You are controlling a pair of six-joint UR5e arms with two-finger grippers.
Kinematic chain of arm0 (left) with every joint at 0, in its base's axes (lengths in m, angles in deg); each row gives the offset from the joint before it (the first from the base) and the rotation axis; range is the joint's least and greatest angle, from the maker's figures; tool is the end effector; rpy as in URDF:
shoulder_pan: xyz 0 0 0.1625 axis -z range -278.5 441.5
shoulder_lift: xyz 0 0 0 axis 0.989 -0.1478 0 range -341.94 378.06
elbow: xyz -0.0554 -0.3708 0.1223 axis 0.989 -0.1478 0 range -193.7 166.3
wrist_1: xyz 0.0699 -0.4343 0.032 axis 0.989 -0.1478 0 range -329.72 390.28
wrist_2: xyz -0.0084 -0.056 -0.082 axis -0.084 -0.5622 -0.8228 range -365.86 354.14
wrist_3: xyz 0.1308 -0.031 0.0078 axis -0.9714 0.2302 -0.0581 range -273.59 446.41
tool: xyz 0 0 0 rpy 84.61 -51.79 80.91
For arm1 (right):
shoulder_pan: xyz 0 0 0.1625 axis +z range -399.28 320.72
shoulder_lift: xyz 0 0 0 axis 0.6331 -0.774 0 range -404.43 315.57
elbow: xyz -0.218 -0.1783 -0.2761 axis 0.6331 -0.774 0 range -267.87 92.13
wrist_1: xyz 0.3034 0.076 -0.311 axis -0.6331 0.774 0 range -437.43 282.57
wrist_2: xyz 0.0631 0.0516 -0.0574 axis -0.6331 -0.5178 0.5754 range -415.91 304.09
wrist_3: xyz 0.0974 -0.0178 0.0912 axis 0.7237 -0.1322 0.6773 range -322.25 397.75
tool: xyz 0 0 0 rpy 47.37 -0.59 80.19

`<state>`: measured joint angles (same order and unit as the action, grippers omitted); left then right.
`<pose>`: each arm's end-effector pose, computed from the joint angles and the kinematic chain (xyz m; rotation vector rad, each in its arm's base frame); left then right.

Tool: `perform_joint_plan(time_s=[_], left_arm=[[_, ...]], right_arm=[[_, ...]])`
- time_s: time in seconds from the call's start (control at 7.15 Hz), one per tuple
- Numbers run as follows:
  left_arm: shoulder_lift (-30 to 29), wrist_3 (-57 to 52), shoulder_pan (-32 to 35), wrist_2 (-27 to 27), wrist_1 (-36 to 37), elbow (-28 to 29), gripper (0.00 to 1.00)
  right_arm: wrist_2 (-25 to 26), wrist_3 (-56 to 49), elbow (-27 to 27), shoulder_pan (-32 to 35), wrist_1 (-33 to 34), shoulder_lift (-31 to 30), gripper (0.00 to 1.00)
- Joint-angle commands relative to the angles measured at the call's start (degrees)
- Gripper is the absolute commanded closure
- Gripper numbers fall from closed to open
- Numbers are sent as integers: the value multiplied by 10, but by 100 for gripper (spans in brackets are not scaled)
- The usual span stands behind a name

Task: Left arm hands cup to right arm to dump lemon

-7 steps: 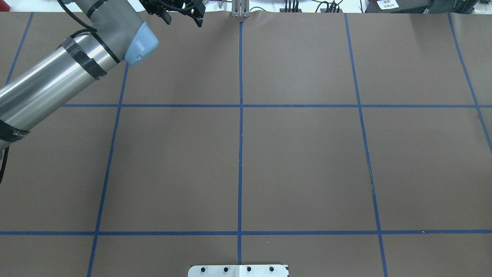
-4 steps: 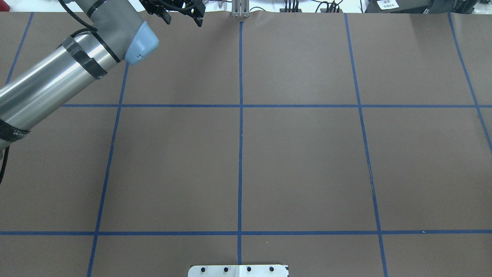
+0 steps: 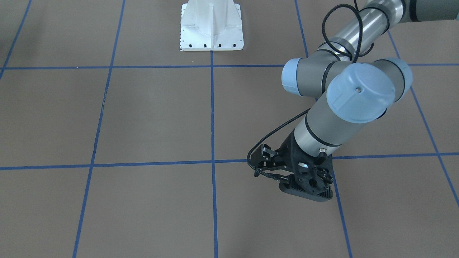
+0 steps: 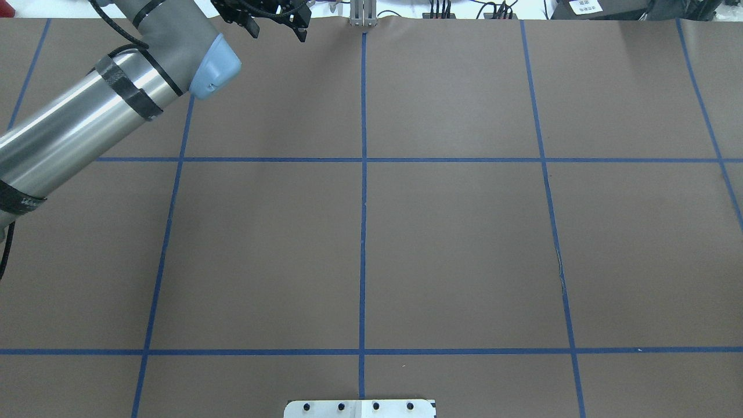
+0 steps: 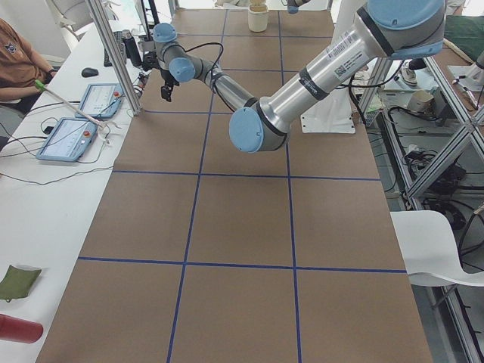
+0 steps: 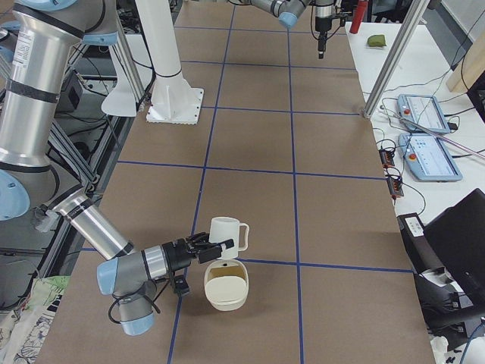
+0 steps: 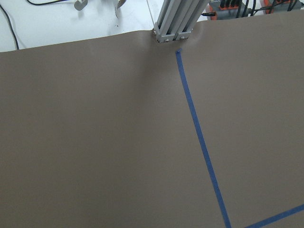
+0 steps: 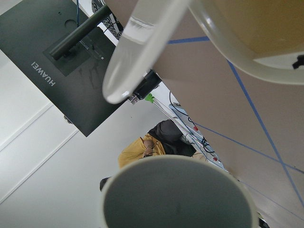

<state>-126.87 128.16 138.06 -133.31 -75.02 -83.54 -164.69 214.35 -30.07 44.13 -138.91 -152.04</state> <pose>0.4057 -0.7077 0.1415 0.2936 0.9948 0.1535 0.0599 -0.2653 0.7362 -0.3513 -2.1522 1.7228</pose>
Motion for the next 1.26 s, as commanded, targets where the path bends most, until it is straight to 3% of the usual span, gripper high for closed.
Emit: perform_joint_plan(time_s=[0.0,0.56,0.84,1.12], left_arm=[[0,0,-1,0,0,0,0],[0,0,-1,0,0,1,0],[-1,0,-2,0,0,1,0],[-2,0,-3,0,0,0,0]], right_arm=[[-2,-76,3,0,-1,4,78],[-7,-335,9,-1,-5,5,78],[-44,-543,6,0,-16,4,77],[-58,-672,2,0,-10,-1,77]])
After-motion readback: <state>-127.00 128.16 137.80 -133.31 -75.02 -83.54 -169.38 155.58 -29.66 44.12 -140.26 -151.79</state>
